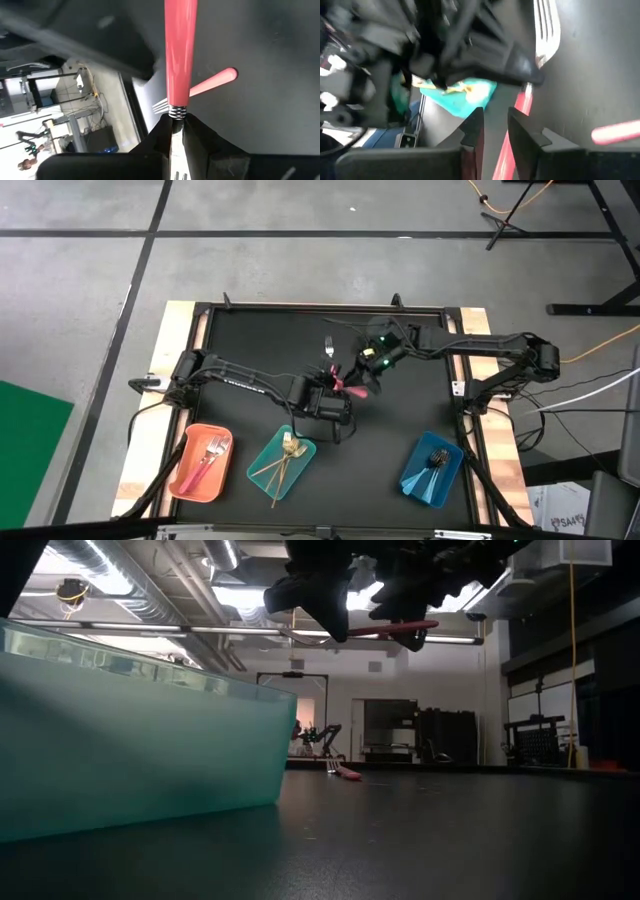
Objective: Sort silverware by color (type)
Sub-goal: Put the pink fork into the orange bin
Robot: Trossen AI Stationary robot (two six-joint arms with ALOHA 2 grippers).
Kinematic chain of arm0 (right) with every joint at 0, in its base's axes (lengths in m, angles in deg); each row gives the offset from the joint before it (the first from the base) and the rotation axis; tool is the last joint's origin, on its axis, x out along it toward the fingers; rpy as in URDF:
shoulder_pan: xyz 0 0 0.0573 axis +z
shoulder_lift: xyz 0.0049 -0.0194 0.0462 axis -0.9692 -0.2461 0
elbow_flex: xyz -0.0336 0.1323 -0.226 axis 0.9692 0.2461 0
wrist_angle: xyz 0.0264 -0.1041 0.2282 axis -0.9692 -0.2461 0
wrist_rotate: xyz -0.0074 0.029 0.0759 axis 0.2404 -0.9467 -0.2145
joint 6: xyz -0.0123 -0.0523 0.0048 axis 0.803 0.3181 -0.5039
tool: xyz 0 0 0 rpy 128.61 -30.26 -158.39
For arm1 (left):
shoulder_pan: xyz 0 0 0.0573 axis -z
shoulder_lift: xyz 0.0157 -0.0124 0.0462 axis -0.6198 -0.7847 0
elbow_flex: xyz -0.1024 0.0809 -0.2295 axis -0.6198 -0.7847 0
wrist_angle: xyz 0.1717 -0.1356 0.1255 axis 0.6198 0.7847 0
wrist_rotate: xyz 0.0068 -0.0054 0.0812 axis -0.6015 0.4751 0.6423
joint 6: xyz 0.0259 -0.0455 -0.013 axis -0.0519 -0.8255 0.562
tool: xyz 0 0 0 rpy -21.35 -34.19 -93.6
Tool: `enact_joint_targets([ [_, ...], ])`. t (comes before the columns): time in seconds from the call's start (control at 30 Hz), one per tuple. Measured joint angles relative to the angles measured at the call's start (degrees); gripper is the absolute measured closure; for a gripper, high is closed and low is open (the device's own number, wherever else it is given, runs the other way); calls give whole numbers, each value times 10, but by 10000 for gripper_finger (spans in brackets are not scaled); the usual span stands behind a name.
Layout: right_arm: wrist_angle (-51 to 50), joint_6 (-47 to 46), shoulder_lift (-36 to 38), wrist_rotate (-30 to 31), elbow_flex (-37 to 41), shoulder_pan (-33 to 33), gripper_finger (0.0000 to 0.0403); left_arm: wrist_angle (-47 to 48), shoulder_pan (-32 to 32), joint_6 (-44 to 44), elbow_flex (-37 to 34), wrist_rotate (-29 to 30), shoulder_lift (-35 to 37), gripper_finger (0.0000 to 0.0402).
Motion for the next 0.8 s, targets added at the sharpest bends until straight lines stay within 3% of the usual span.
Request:
enact_joint_targets([
  [0.33,3,2,-2,31,-11,0,327,-19,10,2,0,-2,0,379],
  [0.8,-16,2,-12,-16,-11,0,327,-23,13,2,0,38,0,380],
])
